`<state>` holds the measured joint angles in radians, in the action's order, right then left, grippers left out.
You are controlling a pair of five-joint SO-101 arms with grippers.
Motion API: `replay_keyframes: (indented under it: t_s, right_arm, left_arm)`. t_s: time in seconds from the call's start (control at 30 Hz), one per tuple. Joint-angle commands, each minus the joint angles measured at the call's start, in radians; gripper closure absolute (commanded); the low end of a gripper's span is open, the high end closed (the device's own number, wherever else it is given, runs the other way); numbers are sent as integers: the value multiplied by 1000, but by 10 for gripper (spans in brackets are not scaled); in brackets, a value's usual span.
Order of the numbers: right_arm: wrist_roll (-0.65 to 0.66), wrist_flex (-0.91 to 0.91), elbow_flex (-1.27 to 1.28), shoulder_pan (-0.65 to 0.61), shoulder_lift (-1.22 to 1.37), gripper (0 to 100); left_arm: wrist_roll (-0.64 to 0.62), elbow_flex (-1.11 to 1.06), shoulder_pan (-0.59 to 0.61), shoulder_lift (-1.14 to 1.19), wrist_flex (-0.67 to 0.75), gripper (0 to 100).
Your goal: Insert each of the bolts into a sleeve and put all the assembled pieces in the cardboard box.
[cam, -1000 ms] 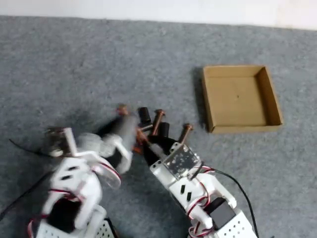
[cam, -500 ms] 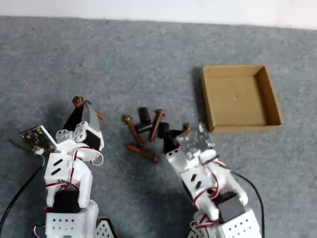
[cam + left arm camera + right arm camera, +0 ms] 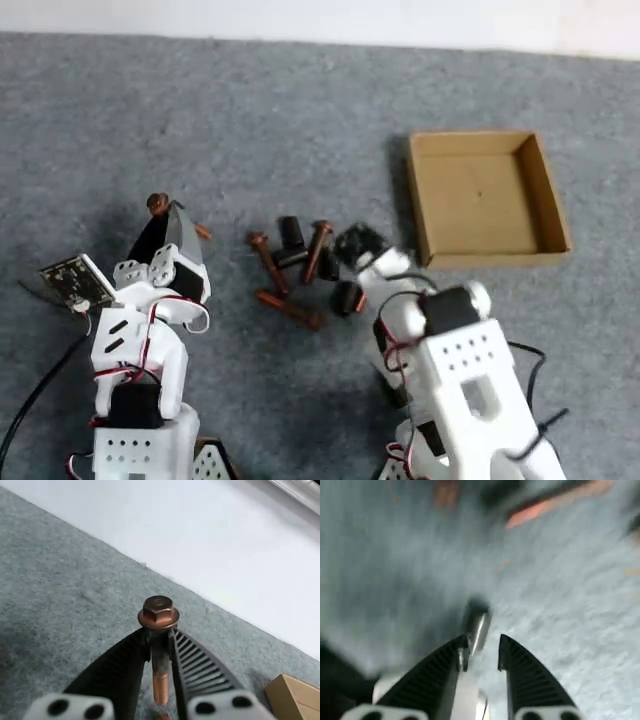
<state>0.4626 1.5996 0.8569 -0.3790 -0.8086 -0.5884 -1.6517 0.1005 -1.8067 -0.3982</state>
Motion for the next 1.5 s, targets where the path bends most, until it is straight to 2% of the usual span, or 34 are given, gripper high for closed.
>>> replay_keyframes:
  t_s: [0.0,0.1,0.2,0.4,0.6,0.73,1.0,1.23,1.37,1.47]
  right_arm:
    - [37,41,16,10,81,897]
    - [38,39,28,7,133,893]
    - [101,35,31,-2,200,892]
    - [121,-142,93,-18,371,892]
    - [-3,-303,116,-21,479,892]
    - [-6,-320,117,-22,499,892]
    - [-14,-501,185,-18,498,892]
    - [-72,-513,186,-18,499,897]
    - [-69,-513,186,-18,496,998]
    - [-69,-513,185,-18,492,996]
  left_arm:
    - [-6,13,-21,-5,26,995]
    - [-3,1,-36,-7,28,995]
    - [-2,-2,-36,-7,29,995]
    - [-2,-2,-36,-7,29,995]
    - [-2,-5,-36,-7,29,995]
    - [0,-5,-36,-7,29,995]
    - [0,-5,-36,-7,29,995]
    - [0,-5,-36,-7,29,995]
    - [0,-7,-36,-7,29,995]
    - [0,-7,-36,-7,29,995]
